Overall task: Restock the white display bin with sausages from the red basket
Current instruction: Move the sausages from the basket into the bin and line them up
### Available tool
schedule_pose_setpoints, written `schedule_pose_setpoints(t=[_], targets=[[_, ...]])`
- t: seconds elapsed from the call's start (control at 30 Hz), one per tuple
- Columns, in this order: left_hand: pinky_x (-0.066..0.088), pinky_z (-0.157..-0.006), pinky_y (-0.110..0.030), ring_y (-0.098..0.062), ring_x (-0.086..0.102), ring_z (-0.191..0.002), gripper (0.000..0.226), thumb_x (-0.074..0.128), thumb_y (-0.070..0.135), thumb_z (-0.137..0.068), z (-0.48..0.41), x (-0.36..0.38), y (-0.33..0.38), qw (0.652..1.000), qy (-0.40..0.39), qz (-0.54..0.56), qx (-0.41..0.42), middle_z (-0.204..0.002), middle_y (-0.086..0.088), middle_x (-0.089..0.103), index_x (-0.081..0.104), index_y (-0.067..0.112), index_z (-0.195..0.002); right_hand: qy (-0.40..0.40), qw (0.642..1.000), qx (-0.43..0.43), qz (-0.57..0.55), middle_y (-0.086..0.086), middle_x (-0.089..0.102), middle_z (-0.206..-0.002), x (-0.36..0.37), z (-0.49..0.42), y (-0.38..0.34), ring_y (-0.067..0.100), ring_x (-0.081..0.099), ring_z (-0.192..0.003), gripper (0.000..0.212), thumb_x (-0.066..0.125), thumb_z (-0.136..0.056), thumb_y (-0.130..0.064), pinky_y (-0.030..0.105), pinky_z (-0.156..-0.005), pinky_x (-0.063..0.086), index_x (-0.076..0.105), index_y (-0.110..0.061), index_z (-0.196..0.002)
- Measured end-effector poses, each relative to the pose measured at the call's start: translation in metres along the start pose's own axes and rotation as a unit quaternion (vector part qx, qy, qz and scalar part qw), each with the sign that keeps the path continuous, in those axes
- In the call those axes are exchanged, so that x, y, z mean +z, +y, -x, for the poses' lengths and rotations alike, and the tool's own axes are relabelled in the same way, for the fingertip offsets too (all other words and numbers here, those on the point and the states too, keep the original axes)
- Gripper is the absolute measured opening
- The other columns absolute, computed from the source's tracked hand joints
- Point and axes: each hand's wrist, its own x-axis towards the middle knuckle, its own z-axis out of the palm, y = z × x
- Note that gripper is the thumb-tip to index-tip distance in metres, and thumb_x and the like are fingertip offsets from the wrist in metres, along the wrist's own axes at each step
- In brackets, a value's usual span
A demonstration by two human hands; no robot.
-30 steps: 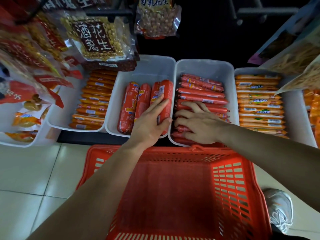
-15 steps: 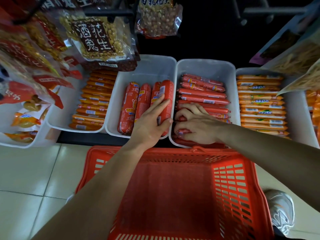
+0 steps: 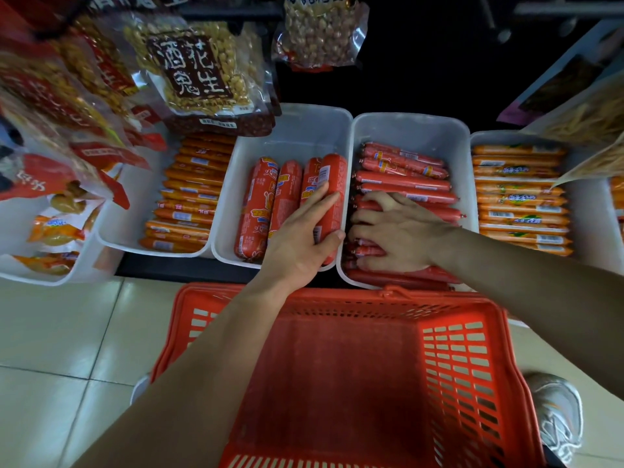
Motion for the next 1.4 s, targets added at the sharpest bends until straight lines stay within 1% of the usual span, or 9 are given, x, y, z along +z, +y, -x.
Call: schedule_pose_setpoints(t=[0.23, 0.4, 0.53, 0.7, 0.83, 0.93, 1.1, 1.27, 1.4], targets=[[0.035, -0.116, -0.029, 0.01, 0.021, -0.145, 0.062, 0.063, 0.039, -0.095, -0.001, 0.001, -0.002, 1.0, -0.003, 0.007, 0.007, -0.158, 0.036, 0.018, 0.037, 0.041, -0.151, 0.016, 0.999, -0.002, -0.035, -0.012, 0.04, -0.148, 0.008, 0.006, 0.005, 0.03, 0.019, -0.144, 0.063, 0.035, -0.088, -0.072, 0.048, -0.114, 0.026, 0.048, -0.039, -0.14], [0.036, -0.116, -0.03, 0.011, 0.022, -0.144, 0.063, 0.063, 0.039, -0.094, 0.0, 0.001, 0.0, 1.0, 0.001, 0.007, 0.005, -0.158, 0.037, 0.017, 0.036, 0.042, -0.151, -0.01, 1.0, 0.005, 0.004, -0.011, 0.048, -0.136, -0.005, -0.003, -0.002, 0.03, 0.029, -0.132, 0.063, 0.031, -0.084, -0.075, 0.047, -0.106, 0.033, 0.056, -0.039, -0.13], [0.038, -0.115, -0.031, 0.011, 0.023, -0.144, 0.064, 0.065, 0.038, -0.094, -0.001, 0.001, 0.0, 1.0, 0.0, 0.009, 0.006, -0.157, 0.039, 0.016, 0.036, 0.043, -0.151, 0.066, 0.998, 0.002, -0.013, -0.002, 0.036, -0.148, -0.009, 0.004, 0.005, 0.031, 0.026, -0.139, 0.057, 0.04, -0.085, -0.07, 0.051, -0.111, 0.033, 0.058, -0.037, -0.129], [0.037, -0.117, -0.036, 0.009, 0.023, -0.144, 0.066, 0.064, 0.041, -0.093, -0.002, 0.001, -0.001, 1.0, -0.009, 0.006, 0.001, -0.156, 0.041, 0.014, 0.034, 0.045, -0.151, -0.031, 0.999, 0.031, 0.006, -0.005, 0.014, -0.165, -0.012, -0.008, 0.035, 0.031, 0.001, -0.152, 0.074, 0.017, -0.085, -0.075, 0.054, -0.122, 0.014, 0.026, -0.042, -0.151], [0.037, -0.116, -0.037, 0.01, 0.023, -0.144, 0.066, 0.065, 0.041, -0.092, -0.002, 0.001, -0.002, 1.0, -0.003, 0.01, 0.0, -0.155, 0.042, 0.015, 0.035, 0.044, -0.151, -0.045, 0.998, 0.05, 0.005, -0.007, 0.025, -0.16, -0.013, -0.012, 0.036, 0.034, 0.013, -0.147, 0.072, 0.019, -0.083, -0.077, 0.055, -0.113, 0.03, 0.039, -0.04, -0.141], [0.038, -0.116, -0.036, 0.01, 0.023, -0.144, 0.066, 0.065, 0.041, -0.092, -0.001, 0.001, -0.003, 1.0, -0.001, 0.004, 0.002, -0.155, 0.042, 0.014, 0.034, 0.045, -0.151, -0.007, 0.999, 0.039, -0.021, -0.008, 0.027, -0.159, -0.019, -0.015, 0.037, 0.032, 0.013, -0.148, 0.073, 0.024, -0.082, -0.076, 0.053, -0.117, 0.026, 0.043, -0.038, -0.141], [0.032, -0.119, -0.034, 0.002, 0.026, -0.144, 0.062, 0.064, 0.034, -0.093, -0.004, -0.001, 0.003, 1.0, -0.006, -0.006, -0.005, -0.157, 0.035, 0.02, 0.04, 0.039, -0.15, -0.032, 0.993, 0.104, -0.049, -0.007, -0.009, -0.166, -0.009, -0.016, 0.05, 0.023, -0.006, -0.153, 0.077, 0.032, -0.09, -0.073, 0.054, -0.122, 0.011, 0.007, -0.043, -0.156], [0.036, -0.11, -0.029, -0.015, 0.045, -0.13, 0.046, 0.06, 0.029, -0.094, -0.029, -0.007, 0.052, 0.995, 0.08, -0.06, 0.0, -0.14, 0.007, 0.054, 0.054, 0.027, -0.14, 0.051, 0.975, 0.178, -0.125, 0.001, 0.012, -0.163, 0.003, 0.01, 0.065, 0.029, 0.018, -0.149, 0.08, 0.045, -0.091, -0.062, 0.048, -0.121, 0.018, 0.008, -0.033, -0.156], [0.035, -0.115, -0.033, -0.018, 0.046, -0.136, 0.058, 0.059, 0.029, -0.096, -0.088, 0.029, 0.079, 0.997, 0.039, 0.011, -0.065, -0.15, -0.001, 0.048, 0.04, 0.023, -0.15, -0.036, 0.961, 0.257, -0.098, 0.01, -0.004, -0.167, 0.009, 0.015, 0.064, 0.027, -0.004, -0.154, 0.089, 0.015, -0.091, -0.075, 0.043, -0.124, -0.003, -0.012, -0.022, -0.158]])
